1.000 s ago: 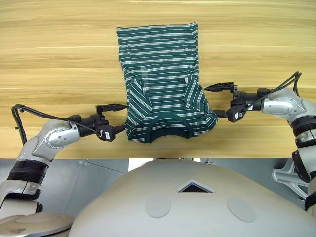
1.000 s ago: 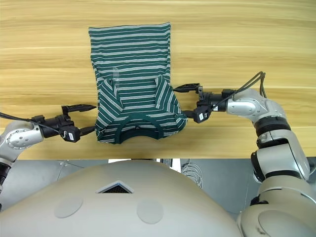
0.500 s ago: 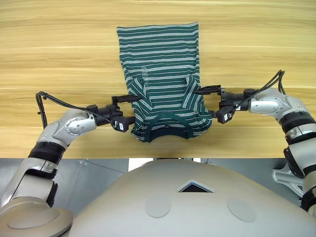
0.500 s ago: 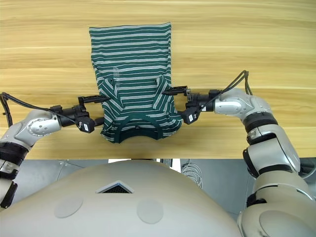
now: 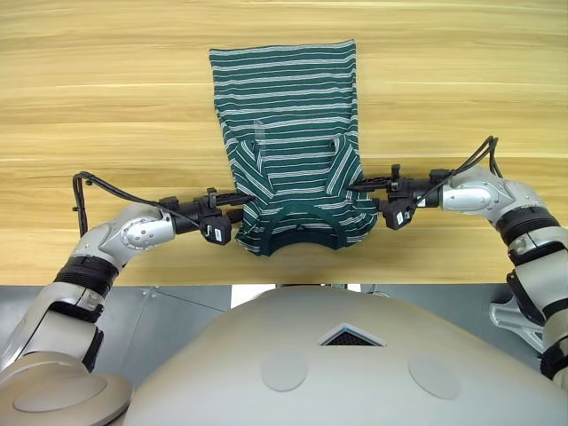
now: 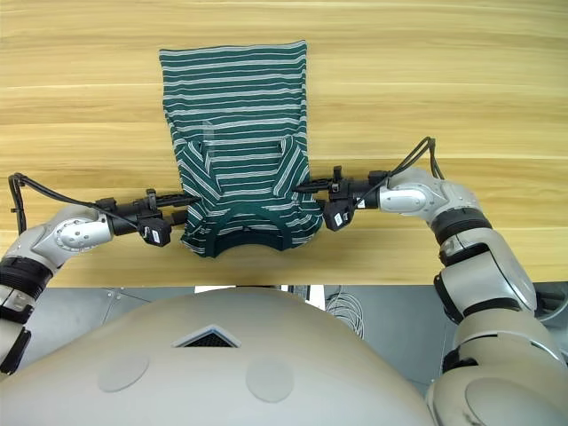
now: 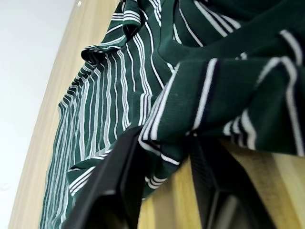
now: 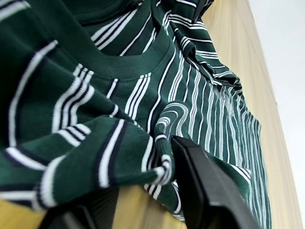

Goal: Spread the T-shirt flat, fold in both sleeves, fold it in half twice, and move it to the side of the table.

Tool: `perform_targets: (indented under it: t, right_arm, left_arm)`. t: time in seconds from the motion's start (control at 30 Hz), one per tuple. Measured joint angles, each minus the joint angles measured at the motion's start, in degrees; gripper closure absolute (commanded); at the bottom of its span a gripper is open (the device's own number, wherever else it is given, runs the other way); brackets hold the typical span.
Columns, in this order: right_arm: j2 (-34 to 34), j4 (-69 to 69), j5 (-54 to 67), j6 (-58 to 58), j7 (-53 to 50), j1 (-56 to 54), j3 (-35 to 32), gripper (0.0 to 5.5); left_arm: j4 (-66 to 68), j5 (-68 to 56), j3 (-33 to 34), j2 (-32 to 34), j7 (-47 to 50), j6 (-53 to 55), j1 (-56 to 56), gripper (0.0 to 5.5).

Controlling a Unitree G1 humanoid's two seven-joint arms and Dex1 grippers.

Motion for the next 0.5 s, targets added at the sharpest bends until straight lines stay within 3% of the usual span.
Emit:
perform_targets:
  t: [0.23,0.5]
  right_arm:
    - [-1.2,-4.4,13.4,5.8,12.5,3.4,3.1,5.39]
    - [-11.0,-21.2,35.1,23.2,37.3,11.2,5.3,5.45]
  left_arm:
    - [0.8,-6.7,-2.0,2.0,-5.2,-0.8,0.2,5.34]
    - [-10.4,-30.4,-4.2,6.0,-20.5,7.5,10.3,5.50]
